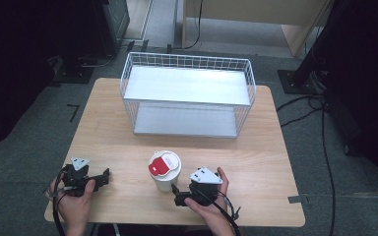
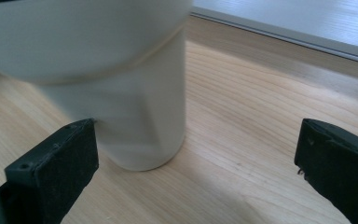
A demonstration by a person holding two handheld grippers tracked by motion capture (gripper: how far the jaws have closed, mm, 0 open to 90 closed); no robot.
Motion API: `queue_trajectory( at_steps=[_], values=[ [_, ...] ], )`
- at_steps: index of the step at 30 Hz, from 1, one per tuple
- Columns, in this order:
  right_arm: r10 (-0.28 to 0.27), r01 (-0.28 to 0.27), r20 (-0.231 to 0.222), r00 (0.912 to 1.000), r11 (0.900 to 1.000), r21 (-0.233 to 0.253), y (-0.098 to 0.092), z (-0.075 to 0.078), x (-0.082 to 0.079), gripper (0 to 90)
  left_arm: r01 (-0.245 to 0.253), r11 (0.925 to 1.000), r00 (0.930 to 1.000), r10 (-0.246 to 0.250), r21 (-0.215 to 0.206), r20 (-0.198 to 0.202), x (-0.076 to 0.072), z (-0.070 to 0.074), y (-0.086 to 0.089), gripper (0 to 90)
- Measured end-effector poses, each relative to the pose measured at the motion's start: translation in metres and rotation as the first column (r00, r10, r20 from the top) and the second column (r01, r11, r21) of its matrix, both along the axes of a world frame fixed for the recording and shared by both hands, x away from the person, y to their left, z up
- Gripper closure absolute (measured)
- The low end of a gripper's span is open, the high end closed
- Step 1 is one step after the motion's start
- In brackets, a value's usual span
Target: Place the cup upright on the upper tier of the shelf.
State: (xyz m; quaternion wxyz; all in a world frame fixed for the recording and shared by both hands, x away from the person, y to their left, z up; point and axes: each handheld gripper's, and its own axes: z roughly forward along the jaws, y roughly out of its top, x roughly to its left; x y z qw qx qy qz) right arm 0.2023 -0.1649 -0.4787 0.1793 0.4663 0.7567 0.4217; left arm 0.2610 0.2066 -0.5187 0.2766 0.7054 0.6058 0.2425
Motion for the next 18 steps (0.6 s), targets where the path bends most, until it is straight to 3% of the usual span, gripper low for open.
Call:
queue_trajectory(
  at_steps=[18],
  values=[
    [0.072, -0.073, 0.016, 0.9973, 0.996, 0.056, 0.026, 0.003, 0.002, 0.0, 0.0, 1.0, 1.0, 0.0, 0.0, 0.0, 0.0, 0.0, 0.0, 0.0]
  ],
)
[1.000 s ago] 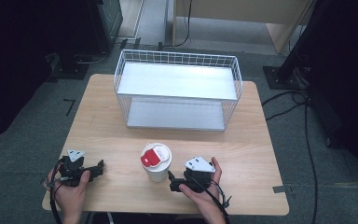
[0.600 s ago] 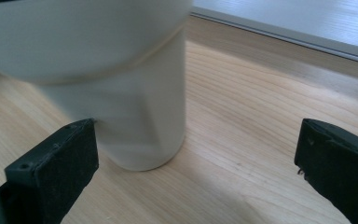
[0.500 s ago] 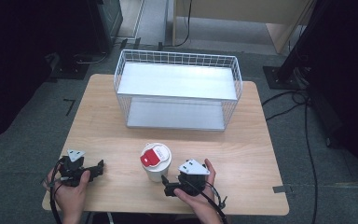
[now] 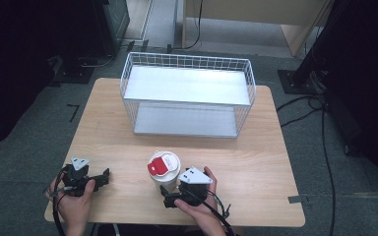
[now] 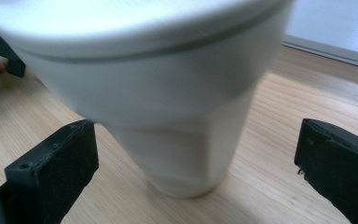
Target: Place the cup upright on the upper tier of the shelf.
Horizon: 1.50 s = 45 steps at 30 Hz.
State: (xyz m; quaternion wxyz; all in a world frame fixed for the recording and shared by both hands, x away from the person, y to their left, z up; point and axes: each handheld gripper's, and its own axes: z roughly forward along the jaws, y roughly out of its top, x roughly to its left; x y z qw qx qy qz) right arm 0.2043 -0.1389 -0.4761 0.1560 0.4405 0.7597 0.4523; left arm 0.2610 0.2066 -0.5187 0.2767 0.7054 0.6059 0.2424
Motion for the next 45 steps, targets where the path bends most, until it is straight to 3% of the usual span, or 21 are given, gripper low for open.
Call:
queue_trajectory(
  at_steps=[14, 22, 28, 30, 31, 32, 45],
  values=[
    [-0.024, 0.023, 0.009, 0.9997, 0.996, 0.082, 0.02, 0.001, 0.008, 4.7, 0.0, 1.0, 1.0, 0.0, 0.0, 0.0, 0.0, 0.0, 0.0, 0.0],
    [-0.064, 0.061, 0.031, 0.9975, 0.994, 0.09, 0.03, -0.004, 0.011, 5.2, 0.0, 1.0, 1.0, 0.0, 0.0, 0.0, 0.0, 0.0, 0.0, 0.0],
    [-0.066, 0.064, 0.018, 0.9977, 0.993, 0.095, 0.033, -0.008, 0.014, 5.5, 0.0, 1.0, 1.0, 0.0, 0.0, 0.0, 0.0, 0.0, 0.0, 0.0],
    [-0.086, 0.081, 0.059, 0.9945, 0.993, 0.08, 0.034, -0.007, 0.012, 9.4, 0.0, 1.0, 1.0, 0.0, 0.0, 0.0, 0.0, 0.0, 0.0, 0.0],
    [-0.086, 0.081, 0.059, 0.9945, 0.993, 0.08, 0.034, -0.007, 0.012, 9.4, 0.0, 1.0, 1.0, 0.0, 0.0, 0.0, 0.0, 0.0, 0.0, 0.0],
    [-0.114, 0.108, 0.105, 0.9879, 0.992, 0.065, 0.036, -0.005, 0.01, 11.7, 0.0, 1.0, 1.0, 0.0, 0.0, 0.0, 0.0, 0.0, 0.0, 0.0],
    [-0.107, 0.096, 0.125, 0.9864, 0.991, 0.09, 0.035, -0.004, 0.012, 12.3, 0.0, 1.0, 1.0, 0.0, 0.0, 0.0, 0.0, 0.0, 0.0, 0.0]
  ],
)
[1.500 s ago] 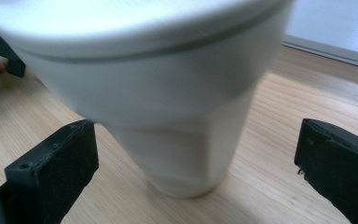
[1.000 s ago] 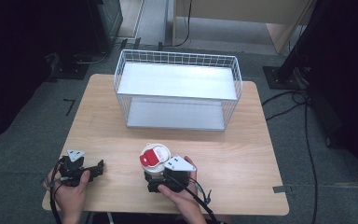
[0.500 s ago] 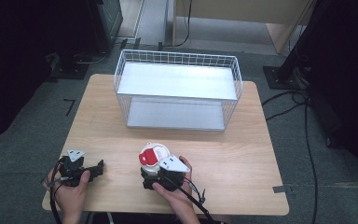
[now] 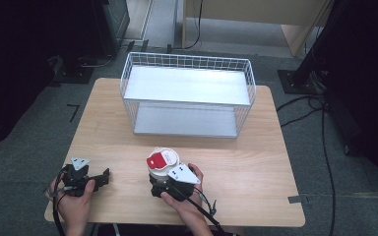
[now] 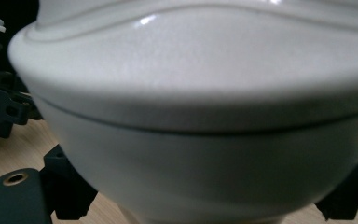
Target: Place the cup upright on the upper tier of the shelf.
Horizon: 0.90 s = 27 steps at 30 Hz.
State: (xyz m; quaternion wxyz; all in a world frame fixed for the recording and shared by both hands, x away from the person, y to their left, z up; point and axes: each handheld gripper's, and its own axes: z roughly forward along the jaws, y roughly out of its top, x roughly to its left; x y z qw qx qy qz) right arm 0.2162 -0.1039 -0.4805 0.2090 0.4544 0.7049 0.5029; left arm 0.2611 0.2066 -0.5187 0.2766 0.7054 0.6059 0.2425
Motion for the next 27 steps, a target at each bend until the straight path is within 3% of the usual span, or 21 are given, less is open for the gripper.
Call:
queue_trajectory(
  at_steps=[11, 16, 27],
  values=[
    [-0.016, 0.015, 0.062, 0.9979, 1.0, 0.023, -0.008, 0.018, 0.001, 12.4, 0.0, 1.0, 1.0, 0.0, 0.0, 0.0, 0.0, 0.0, 0.0, 0.0],
    [-0.029, 0.025, 0.116, 0.9928, 0.999, 0.038, -0.013, 0.032, 0.003, 12.4, -0.002, 1.0, 1.0, 0.002, -0.001, 0.001, 0.0, 0.0, 0.0, 0.0],
    [-0.065, 0.055, 0.177, 0.982, 0.997, 0.056, -0.02, 0.057, 0.01, 12.3, -0.001, 1.0, 1.0, 0.001, 0.0, 0.0, 0.0, 0.0, 0.0, 0.0]
  ],
)
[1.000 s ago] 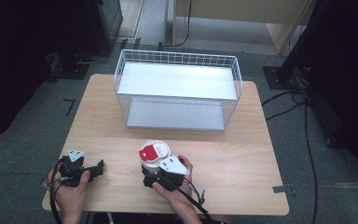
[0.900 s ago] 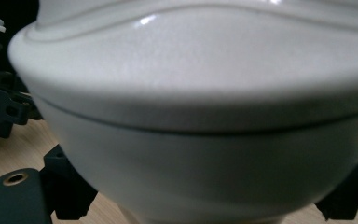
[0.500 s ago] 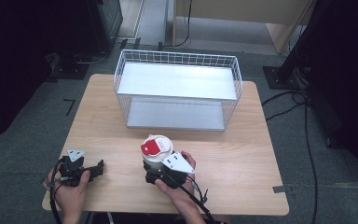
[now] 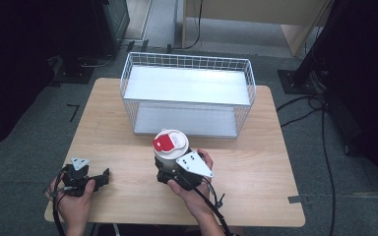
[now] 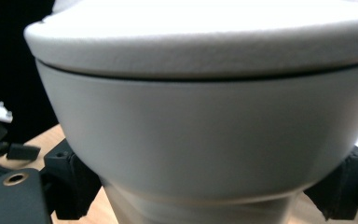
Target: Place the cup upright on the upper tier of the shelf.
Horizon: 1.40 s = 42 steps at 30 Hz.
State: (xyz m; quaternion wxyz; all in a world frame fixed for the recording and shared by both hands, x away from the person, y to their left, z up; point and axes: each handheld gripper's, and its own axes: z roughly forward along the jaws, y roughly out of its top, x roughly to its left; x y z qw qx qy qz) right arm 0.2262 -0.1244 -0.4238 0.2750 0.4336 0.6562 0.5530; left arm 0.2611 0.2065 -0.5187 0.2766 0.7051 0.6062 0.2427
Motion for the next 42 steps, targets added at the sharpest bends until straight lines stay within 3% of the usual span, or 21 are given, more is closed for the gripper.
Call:
queue_trajectory(
  at_steps=[8, 23, 29, 42],
  values=[
    [-0.016, 0.016, 0.056, 0.9983, 1.0, -0.003, -0.005, 0.024, 0.009, 12.3, 0.001, 1.0, 1.0, -0.001, 0.001, -0.001, 0.0, 0.0, 0.0, 0.0],
    [-0.054, 0.054, 0.103, 0.9932, 0.999, 0.002, -0.015, 0.055, 0.03, 12.4, 0.001, 1.0, 1.0, -0.001, 0.001, -0.001, 0.0, 0.0, 0.0, 0.0],
    [-0.07, 0.067, 0.118, 0.9906, 0.997, 0.025, -0.022, 0.068, 0.041, 12.3, 0.001, 1.0, 1.0, -0.001, 0.001, -0.001, 0.0, 0.0, 0.0, 0.0],
    [-0.107, 0.105, 0.183, 0.9773, 0.994, 0.019, -0.028, 0.108, 0.071, 12.4, 0.001, 1.0, 1.0, -0.001, 0.001, -0.001, 0.0, 0.0, 0.0, 0.0]
  ],
)
